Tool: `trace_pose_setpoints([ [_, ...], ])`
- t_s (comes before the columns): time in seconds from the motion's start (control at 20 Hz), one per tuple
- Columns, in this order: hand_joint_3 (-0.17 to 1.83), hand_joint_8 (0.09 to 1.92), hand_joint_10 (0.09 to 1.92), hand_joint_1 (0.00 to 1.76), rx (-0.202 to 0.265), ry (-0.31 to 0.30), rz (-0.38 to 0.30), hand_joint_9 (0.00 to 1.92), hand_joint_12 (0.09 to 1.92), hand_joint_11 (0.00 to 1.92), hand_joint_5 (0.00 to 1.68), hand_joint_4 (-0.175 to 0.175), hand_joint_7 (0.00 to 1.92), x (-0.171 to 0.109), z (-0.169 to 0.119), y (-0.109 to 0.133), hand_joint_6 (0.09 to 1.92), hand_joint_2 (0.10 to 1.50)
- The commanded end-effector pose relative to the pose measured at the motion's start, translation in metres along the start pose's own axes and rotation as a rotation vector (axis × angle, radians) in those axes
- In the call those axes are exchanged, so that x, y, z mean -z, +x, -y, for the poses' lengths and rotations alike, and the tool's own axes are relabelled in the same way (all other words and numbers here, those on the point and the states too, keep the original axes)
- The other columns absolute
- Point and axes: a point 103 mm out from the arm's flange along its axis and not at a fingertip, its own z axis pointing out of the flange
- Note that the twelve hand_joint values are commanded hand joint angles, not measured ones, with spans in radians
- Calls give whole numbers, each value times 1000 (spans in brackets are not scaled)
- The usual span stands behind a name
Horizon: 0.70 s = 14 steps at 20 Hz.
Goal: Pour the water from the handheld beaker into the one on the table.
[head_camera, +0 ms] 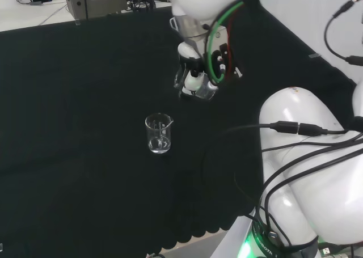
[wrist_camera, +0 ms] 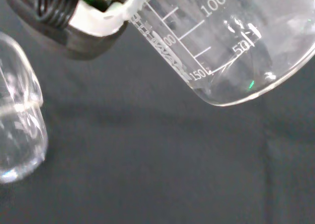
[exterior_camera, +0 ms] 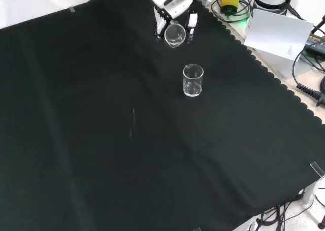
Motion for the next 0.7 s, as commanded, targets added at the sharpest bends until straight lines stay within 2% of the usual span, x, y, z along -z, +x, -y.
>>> trace_pose_setpoints([
  [0.05,-175,381,87,1434,40,-248,-233,1640,650,1404,1461,-175,1411,12,3,17,87,998],
  [0.2,-175,408,87,1434,36,-288,-276,1632,646,1398,1462,-175,1402,10,-2,15,87,1000],
  [0.5,-175,446,87,1433,71,-303,-410,1619,638,1383,1465,-175,1387,1,-21,9,87,1002],
  [0.7,-175,471,87,1432,76,-317,-453,1610,631,1368,1466,-175,1378,-3,-33,6,87,1004],
])
